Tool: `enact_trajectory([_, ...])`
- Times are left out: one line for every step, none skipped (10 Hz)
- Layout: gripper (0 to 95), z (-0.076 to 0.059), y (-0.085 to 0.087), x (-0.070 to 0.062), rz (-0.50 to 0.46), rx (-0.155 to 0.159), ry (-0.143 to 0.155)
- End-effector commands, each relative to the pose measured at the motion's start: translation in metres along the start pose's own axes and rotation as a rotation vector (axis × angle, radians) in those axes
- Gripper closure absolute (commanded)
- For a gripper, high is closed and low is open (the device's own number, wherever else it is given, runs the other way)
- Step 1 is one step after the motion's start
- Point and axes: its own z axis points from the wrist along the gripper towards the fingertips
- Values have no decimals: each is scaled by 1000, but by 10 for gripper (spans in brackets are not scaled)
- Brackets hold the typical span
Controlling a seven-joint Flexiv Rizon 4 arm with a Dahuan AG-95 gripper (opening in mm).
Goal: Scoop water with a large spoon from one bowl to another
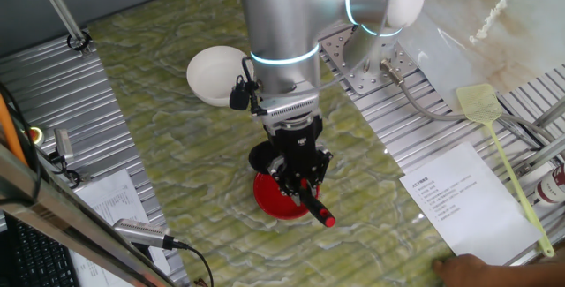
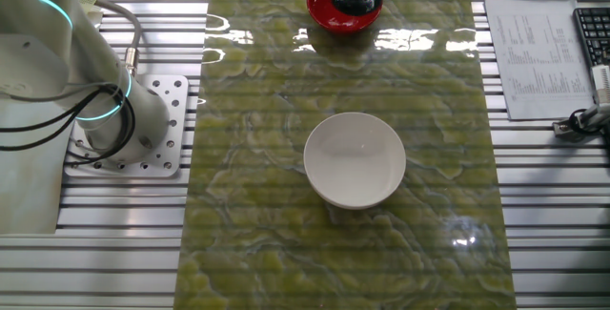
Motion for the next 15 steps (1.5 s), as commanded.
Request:
enact_trajectory([950,3,1,-4,14,3,4])
enact_trajectory([950,6,3,-6,21,6,6])
enact_trajectory([950,7,4,-7,27,6,5])
enact_trajectory([950,8,4,-7,30,5,7])
enact_trajectory([950,9,5,-9,38,5,4])
enact_trajectory([950,10,6,-10,44,6,4])
enact_trajectory([950,13,6,-11,51,10,5])
enact_trajectory([950,15,6,-13,52,10,3])
enact_trajectory([950,17,6,-14,56,11,4])
enact_trajectory([950,17,6,-14,59,11,4])
enact_trajectory([950,17,6,-14,63,10,4])
enact_trajectory([950,17,6,-14,38,9,13])
enact_trajectory([950,17,6,-14,26,5,7])
enact_trajectory([950,17,6,-14,6,1,12])
enact_trajectory([950,17,6,-14,-8,2,19])
